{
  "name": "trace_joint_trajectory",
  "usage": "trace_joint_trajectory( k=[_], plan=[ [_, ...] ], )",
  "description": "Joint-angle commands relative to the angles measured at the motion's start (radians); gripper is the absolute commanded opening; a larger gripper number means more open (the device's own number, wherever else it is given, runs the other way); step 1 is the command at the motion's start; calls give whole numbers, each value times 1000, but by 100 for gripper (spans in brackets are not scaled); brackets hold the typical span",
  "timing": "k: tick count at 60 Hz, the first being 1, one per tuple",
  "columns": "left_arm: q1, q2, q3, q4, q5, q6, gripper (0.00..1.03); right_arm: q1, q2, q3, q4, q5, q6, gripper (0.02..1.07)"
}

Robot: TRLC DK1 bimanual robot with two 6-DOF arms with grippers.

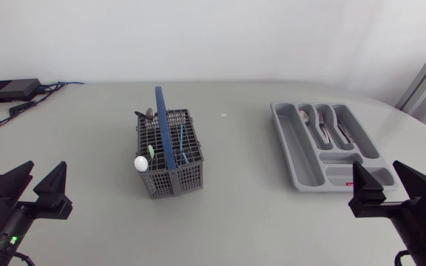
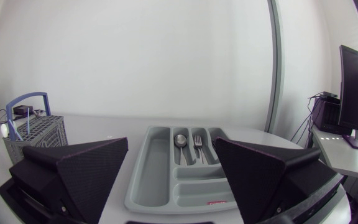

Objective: Unload the cutlery basket into the drawer organizer.

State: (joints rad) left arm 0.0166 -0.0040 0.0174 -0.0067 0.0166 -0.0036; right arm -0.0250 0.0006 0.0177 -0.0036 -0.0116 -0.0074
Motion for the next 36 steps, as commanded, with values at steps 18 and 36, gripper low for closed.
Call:
trace_joint_trajectory(
  k=[18, 36],
  plan=[
    [3, -10, -16, 2, -9, -16, 99, 7, -8, -19, 7, 4, -2, 103],
    [31, -5, 59, -1, -9, -4, 96, 36, -5, 33, 10, 10, -5, 103]
  ],
)
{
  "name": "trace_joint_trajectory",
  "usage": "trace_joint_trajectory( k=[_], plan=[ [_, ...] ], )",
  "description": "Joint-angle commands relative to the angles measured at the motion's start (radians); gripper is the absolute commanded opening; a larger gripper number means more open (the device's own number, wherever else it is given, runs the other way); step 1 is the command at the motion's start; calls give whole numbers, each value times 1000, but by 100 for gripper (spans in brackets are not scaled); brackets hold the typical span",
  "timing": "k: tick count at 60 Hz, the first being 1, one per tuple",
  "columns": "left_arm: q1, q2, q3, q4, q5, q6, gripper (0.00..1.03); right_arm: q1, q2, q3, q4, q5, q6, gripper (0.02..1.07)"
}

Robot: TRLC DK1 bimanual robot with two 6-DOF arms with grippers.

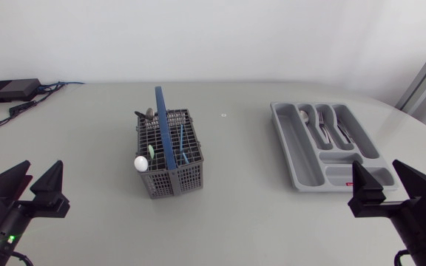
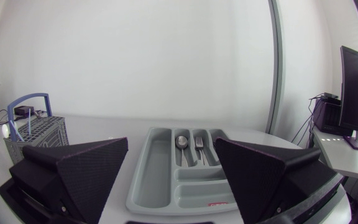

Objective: Unload the cutlery basket into the drawer organizer.

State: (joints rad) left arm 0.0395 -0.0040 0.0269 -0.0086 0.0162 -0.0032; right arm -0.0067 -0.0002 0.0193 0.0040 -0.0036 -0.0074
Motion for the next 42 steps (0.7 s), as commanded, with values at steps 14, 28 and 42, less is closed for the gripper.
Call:
trace_joint_trajectory(
  k=[14, 28, 42],
  plan=[
    [-20, 219, 197, -17, -9, -4, 96, 62, 120, 140, -7, 2, -9, 102],
    [-87, 526, 366, -100, -1, -27, 96, 152, 302, 225, 17, 5, -13, 102],
    [-136, 820, 645, -447, 79, 55, 93, 188, 516, 347, -64, 4, -13, 102]
  ],
)
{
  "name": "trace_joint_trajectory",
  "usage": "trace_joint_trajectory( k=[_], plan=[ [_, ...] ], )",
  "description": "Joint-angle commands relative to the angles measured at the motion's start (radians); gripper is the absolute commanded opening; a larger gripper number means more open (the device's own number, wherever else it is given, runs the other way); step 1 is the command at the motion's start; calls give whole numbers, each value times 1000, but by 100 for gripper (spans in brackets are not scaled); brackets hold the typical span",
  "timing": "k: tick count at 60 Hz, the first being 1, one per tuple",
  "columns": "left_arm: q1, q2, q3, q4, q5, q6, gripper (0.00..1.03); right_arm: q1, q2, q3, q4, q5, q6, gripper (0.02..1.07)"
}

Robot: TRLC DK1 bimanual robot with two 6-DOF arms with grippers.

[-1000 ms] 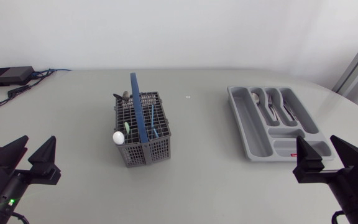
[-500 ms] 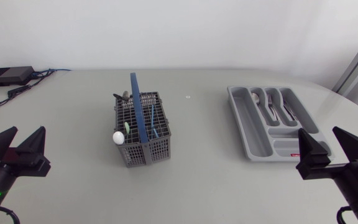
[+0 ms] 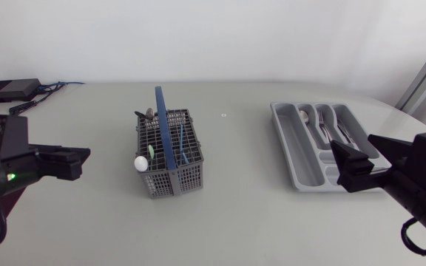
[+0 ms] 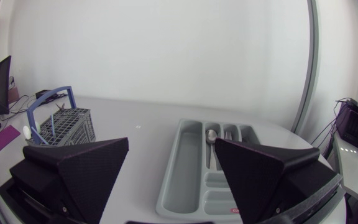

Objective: Unload the cutlery basket into the drawer organizer.

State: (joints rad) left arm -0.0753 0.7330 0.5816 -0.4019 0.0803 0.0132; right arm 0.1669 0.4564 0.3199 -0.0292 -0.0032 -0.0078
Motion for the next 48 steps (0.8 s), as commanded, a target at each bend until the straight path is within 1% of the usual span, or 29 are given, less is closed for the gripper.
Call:
trace_joint_trajectory(
  k=[1, 7, 11, 17, 23, 26, 30, 33, 35, 41, 47, 48],
  plan=[
    [-37, 114, 115, -80, 21, 53, 93, 14, 73, 56, -40, 2, -12, 102],
    [-43, 201, 212, -179, 70, 140, 93, 20, 154, 117, -113, 0, -21, 102],
    [-46, 261, 274, -256, 102, 159, 93, 26, 205, 162, -173, -11, -49, 102],
    [-49, 329, 343, -334, 157, 189, 93, 28, 251, 203, -224, -55, -110, 102],
    [-52, 387, 393, -400, 245, 228, 93, 28, 269, 234, -270, -107, -162, 102],
    [-55, 411, 402, -410, 282, 235, 93, 36, 280, 255, -301, -109, -195, 102],
    [-64, 445, 408, -411, 289, 254, 93, 57, 298, 277, -331, -112, -248, 102],
    [-66, 470, 417, -410, 300, 264, 93, 68, 311, 283, -344, -135, -279, 102],
    [-66, 487, 423, -410, 314, 274, 93, 68, 317, 283, -350, -167, -294, 102],
    [-66, 526, 434, -393, 340, 300, 88, 74, 323, 283, -353, -204, -304, 102],
    [-75, 545, 434, -382, 358, 311, 85, 108, 330, 283, -347, -202, -302, 102],
    [-77, 548, 432, -377, 361, 311, 83, 111, 332, 283, -345, -202, -302, 102]
  ],
)
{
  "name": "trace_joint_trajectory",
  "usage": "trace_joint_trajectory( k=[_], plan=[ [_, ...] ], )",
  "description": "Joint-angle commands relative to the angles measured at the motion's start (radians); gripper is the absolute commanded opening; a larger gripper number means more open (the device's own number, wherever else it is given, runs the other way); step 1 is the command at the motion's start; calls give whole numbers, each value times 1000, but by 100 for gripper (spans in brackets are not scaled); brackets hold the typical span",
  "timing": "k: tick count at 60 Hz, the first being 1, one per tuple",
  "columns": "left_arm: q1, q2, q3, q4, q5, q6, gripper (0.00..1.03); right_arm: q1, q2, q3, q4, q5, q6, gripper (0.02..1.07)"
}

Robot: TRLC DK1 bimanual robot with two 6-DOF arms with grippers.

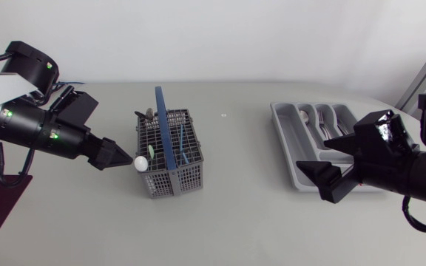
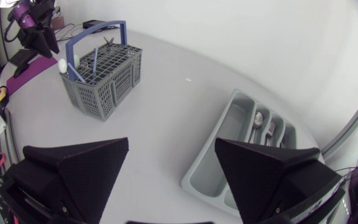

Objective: Unload the cutlery basket into the drawer organizer.

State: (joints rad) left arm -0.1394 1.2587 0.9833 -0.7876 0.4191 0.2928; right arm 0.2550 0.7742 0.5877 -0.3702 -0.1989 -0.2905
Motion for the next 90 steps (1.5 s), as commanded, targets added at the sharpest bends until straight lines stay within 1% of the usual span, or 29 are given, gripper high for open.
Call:
trace_joint_trajectory(
  k=[1, 3, 8, 11, 13, 14, 15, 16, 19, 23, 31, 34, 37, 48, 69, 74, 79, 90],
  plan=[
    [-16, 24, 29, 11, 26, 32, 81, 26, 16, 15, -3, -7, -19, 102],
    [-22, 25, 29, 13, 30, 34, 78, 30, 22, 17, 2, -5, -19, 102],
    [-29, 38, 29, 24, 56, 45, 67, 43, 34, 18, 10, -2, -19, 102],
    [-29, 45, 29, 33, 61, 51, 64, 53, 39, 23, 10, -2, -18, 102],
    [-29, 62, 31, 45, 63, 51, 59, 61, 40, 24, 10, -2, -15, 102],
    [-29, 67, 31, 48, 63, 52, 58, 64, 40, 24, 11, 0, -15, 102],
    [-28, 82, 35, 51, 66, 55, 53, 67, 42, 26, 11, 0, -13, 102],
    [-28, 87, 35, 51, 66, 57, 52, 70, 42, 26, 11, 0, -12, 102],
    [-23, 102, 38, 51, 92, 65, 45, 75, 42, 26, 13, 1, -10, 102],
    [-22, 113, 38, 51, 112, 71, 39, 76, 43, 23, 17, 3, -10, 102],
    [-28, 123, 38, 51, 119, 77, 37, 76, 46, 17, 25, 4, -10, 102],
    [-29, 125, 38, 51, 127, 80, 34, 76, 48, 17, 27, 4, -12, 102],
    [-29, 127, 38, 51, 130, 83, 33, 78, 48, 17, 27, 4, -10, 102],
    [-28, 171, 48, 47, 130, 92, 25, 78, 48, 9, 33, 4, -9, 102],
    [-29, 182, 51, 22, 138, 138, 16, 78, 43, -5, 36, 6, -9, 102],
    [-25, 176, 63, 5, 165, 140, 15, 78, 39, -6, 36, 6, -9, 102],
    [-2, 165, 86, -30, 221, 155, 15, 78, 37, -9, 36, 6, -9, 102],
    [17, 123, 121, -81, 273, 157, 15, 79, 30, -3, 27, 6, -10, 102]
  ],
)
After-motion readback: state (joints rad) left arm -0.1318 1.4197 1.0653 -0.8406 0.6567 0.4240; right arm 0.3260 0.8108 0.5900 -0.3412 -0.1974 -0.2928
